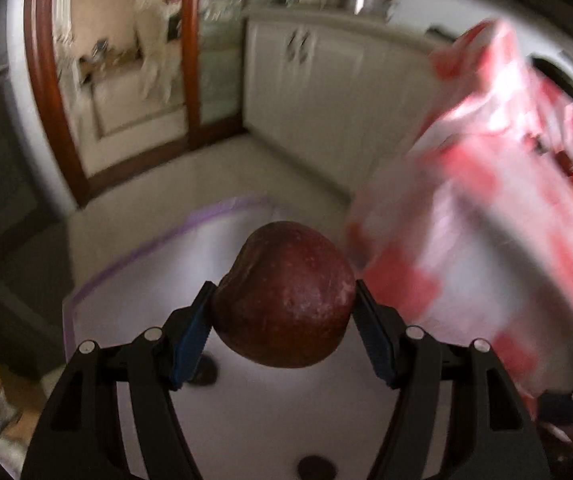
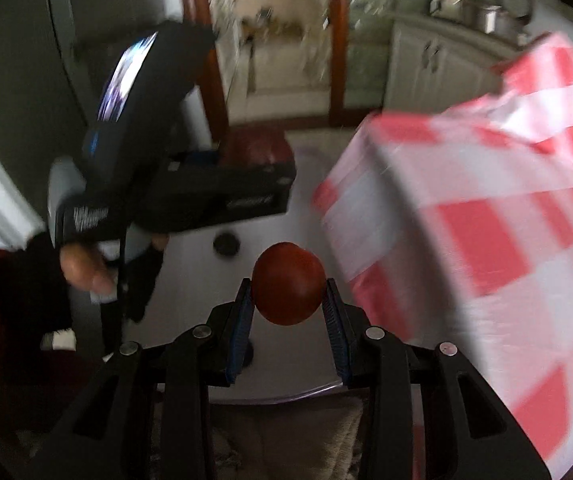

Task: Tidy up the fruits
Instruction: 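Open the left tool to drop the apple into the box, then return both tools to the table and grasp the large orange with the right tool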

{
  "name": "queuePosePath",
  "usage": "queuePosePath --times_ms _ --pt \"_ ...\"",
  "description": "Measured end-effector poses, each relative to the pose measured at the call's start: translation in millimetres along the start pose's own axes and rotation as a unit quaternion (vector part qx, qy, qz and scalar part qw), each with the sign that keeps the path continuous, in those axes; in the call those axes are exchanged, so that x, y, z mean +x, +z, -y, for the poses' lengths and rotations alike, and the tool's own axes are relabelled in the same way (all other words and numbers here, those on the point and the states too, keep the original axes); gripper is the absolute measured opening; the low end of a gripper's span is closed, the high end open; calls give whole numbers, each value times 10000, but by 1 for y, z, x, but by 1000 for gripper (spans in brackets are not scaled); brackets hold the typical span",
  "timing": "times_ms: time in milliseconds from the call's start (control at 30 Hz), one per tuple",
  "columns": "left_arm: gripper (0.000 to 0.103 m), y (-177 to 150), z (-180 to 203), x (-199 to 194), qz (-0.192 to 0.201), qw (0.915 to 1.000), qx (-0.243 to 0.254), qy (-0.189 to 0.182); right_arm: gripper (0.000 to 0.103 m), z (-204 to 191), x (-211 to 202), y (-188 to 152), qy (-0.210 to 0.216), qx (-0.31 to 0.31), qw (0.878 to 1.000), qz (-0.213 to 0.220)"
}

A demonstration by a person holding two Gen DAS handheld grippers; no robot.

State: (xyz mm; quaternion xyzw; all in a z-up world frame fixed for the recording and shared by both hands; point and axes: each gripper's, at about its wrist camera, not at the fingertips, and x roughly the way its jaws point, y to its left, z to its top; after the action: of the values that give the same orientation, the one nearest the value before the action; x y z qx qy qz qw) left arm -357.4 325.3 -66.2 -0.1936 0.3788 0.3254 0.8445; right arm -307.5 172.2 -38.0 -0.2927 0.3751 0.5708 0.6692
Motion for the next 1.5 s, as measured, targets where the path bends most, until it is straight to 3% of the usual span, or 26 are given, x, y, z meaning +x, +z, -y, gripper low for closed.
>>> queuePosePath --times_ms 167,300,633,767,867,1000,1100,1133,1200,1233,1333,1400,1500 --pt "68 -16 -12 46 -987 9939 -196 453 36 -20 61 -13 -247 -630 9930 -972" --pt "68 -23 -19 69 -1364 9884 -406 529 36 -33 90 -24 -483 -1118 9825 -1413" --pt "68 -28 -23 93 -1672 9822 -303 797 37 -24 93 -25 -440 -904 9829 -1543" --pt "72 -30 -29 96 -1751 9804 -381 817 40 -19 97 -9 -483 -930 9833 -1485" --pt "78 -22 -25 85 -1338 9853 -228 1036 58 -21 88 -7 -521 -953 9858 -1283" --pt "83 -4 -19 61 -714 9894 -61 1260 59 -24 66 -1 -625 -1084 9885 -850" --pt "87 17 -16 21 221 9909 -223 1312 59 -18 17 11 -307 -875 9957 -85" --pt "96 25 -14 3 620 9890 -315 1306 59 -12 -4 14 -166 -684 9973 208" --pt "101 39 -5 -30 1285 9830 -424 1244 60 4 -42 22 2 -336 9964 776" --pt "101 50 4 -50 1675 9789 -426 1095 66 17 -73 23 67 -91 9919 1265" --pt "101 72 43 -89 2283 9723 -115 484 82 60 -144 14 -138 622 9697 2358" --pt "101 84 77 -107 2437 9695 238 -22 87 101 -184 -7 -660 1377 9423 2980" --pt "101 94 142 -120 2354 9641 771 -955 87 152 -218 -44 -1243 2271 9093 3259"
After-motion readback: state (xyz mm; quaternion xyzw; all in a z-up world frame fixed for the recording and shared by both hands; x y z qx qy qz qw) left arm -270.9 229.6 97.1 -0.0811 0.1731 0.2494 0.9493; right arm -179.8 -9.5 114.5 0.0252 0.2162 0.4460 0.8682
